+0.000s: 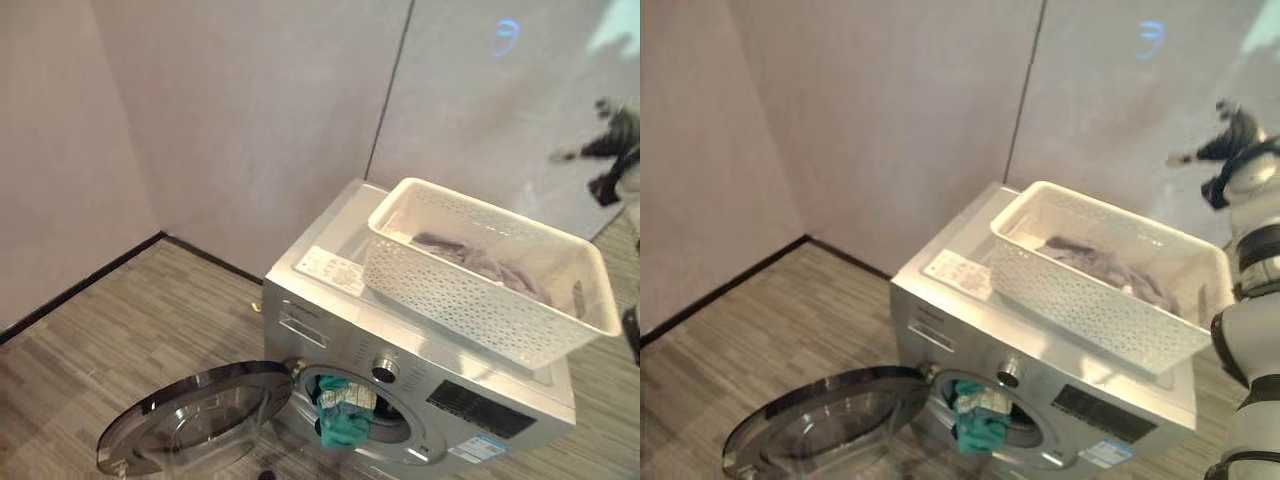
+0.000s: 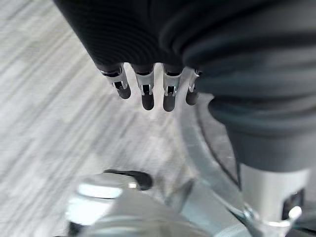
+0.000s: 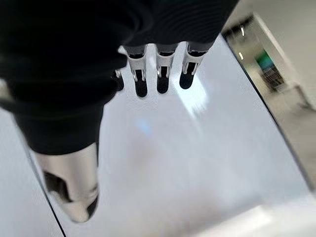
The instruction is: Grab the laundry basket,head to the washer,open it,put in the laundry and shut it.
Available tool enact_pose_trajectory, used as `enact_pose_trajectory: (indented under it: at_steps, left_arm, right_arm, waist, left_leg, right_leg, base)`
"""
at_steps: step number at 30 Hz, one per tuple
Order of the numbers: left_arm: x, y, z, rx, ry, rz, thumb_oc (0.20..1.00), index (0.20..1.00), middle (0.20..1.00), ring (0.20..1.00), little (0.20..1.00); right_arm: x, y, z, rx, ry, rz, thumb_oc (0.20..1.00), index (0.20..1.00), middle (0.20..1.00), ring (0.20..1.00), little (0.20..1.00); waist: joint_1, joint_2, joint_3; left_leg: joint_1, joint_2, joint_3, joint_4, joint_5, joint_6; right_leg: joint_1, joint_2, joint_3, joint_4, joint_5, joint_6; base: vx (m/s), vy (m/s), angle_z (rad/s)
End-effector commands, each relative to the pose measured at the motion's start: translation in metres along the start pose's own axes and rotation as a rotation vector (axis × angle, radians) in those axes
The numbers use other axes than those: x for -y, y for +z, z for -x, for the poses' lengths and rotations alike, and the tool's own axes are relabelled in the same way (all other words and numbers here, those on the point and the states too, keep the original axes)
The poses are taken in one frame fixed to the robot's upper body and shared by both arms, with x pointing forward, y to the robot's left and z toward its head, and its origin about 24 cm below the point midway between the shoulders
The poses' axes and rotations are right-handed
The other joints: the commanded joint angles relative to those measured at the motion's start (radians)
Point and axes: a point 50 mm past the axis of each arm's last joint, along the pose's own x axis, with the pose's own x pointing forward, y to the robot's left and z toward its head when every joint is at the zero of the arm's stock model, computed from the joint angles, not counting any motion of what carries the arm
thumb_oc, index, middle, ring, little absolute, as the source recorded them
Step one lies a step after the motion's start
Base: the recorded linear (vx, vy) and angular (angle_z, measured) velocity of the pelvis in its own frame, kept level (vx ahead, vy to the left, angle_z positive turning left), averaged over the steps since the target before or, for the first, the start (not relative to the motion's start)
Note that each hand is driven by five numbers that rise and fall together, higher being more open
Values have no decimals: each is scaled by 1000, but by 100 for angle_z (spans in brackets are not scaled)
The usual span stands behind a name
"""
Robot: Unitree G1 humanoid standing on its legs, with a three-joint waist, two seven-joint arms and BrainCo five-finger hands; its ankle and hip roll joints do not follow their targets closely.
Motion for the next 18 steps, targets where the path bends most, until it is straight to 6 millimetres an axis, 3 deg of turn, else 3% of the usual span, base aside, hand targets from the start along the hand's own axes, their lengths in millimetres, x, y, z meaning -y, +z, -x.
enact_pose_trajectory:
  at_steps: [1,8,13,18]
  left_arm:
    - [-19,12,-3,18,37,21,1000,1000,1000,1000,1000]
    - [-18,9,-3,11,31,83,1000,1000,1000,1000,1000]
    - [-7,16,-3,52,-8,120,1000,1000,1000,1000,1000]
    - [-5,15,-2,57,-18,126,1000,1000,1000,1000,1000]
  right_arm:
    - [29,11,3,49,-39,121,1000,1000,1000,1000,1000]
    - [35,21,11,162,0,225,1000,1000,1000,1000,1000]
    - [48,29,31,292,20,339,1000,1000,1000,1000,1000]
    - [56,32,48,383,39,325,1000,1000,1000,1000,1000]
  waist:
    - [13,-34,23]
    - [-7,-37,29]
    - [-35,-34,25]
    - [-48,-36,22]
  left_leg:
    - [5,113,-31,25,-99,-67]
    - [7,124,-19,16,-94,-73]
    - [18,127,-1,8,-95,-78]
    - [23,128,6,8,-100,-80]
  right_leg:
    - [-37,-122,-42,84,-46,91]
    - [-47,-118,-38,88,-47,90]
    - [-52,-118,-33,83,-42,94]
    - [-53,-122,-29,80,-38,97]
  base:
    - [-7,-7,6]
    - [-2,4,-3]
    - [0,18,-7]
    - [8,17,-10]
